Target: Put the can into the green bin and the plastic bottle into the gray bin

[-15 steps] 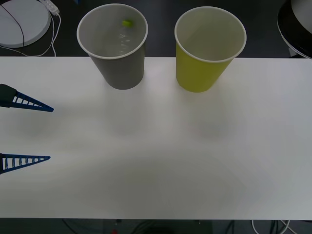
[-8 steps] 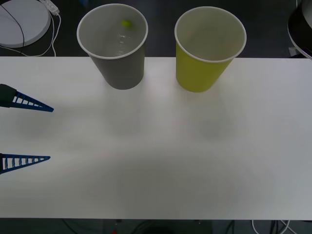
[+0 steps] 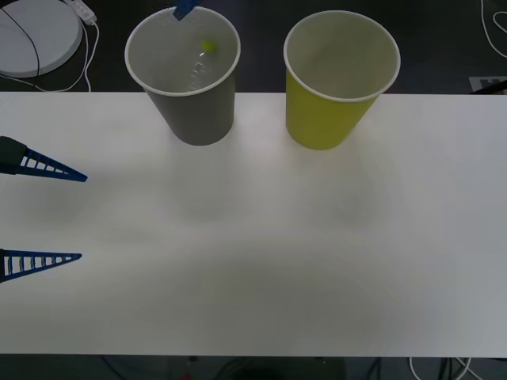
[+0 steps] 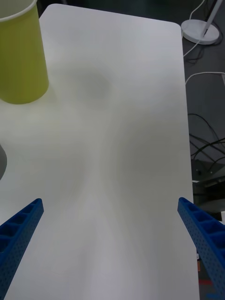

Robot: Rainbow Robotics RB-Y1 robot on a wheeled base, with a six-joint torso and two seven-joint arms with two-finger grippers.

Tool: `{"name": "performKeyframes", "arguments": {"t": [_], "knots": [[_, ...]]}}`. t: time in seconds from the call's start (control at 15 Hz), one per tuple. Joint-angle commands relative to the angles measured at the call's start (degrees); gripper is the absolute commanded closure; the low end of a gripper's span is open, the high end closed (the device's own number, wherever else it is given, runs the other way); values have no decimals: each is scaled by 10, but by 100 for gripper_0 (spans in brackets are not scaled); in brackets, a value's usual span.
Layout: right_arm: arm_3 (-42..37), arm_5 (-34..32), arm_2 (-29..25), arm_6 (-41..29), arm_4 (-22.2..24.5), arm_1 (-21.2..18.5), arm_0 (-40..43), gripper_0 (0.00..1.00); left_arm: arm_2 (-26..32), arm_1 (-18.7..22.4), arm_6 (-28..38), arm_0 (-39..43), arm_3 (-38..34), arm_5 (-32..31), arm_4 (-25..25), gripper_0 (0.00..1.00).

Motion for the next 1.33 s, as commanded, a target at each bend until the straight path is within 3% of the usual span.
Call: {"name": "performKeyframes", "arguments": {"t": [0.07, 0.33, 0.8, 1.07, 1.33], "knots": [[-42, -19, -30, 63, -17, -44, 41, 0, 0, 0, 0, 0, 0, 0, 0, 0], [-142, -21, -69, 129, -47, -122, 116, 0, 0, 0, 0, 0, 0, 0, 0, 0], [-366, -21, -205, 185, -65, -261, 316, 0, 0, 0, 0, 0, 0, 0, 0, 0], [-424, -21, -269, 293, -108, -312, 433, 0, 0, 0, 0, 0, 0, 0, 0, 0], [-476, -27, -361, 372, -114, -343, 566, 0, 0, 0, 0, 0, 0, 0, 0, 0]]}}
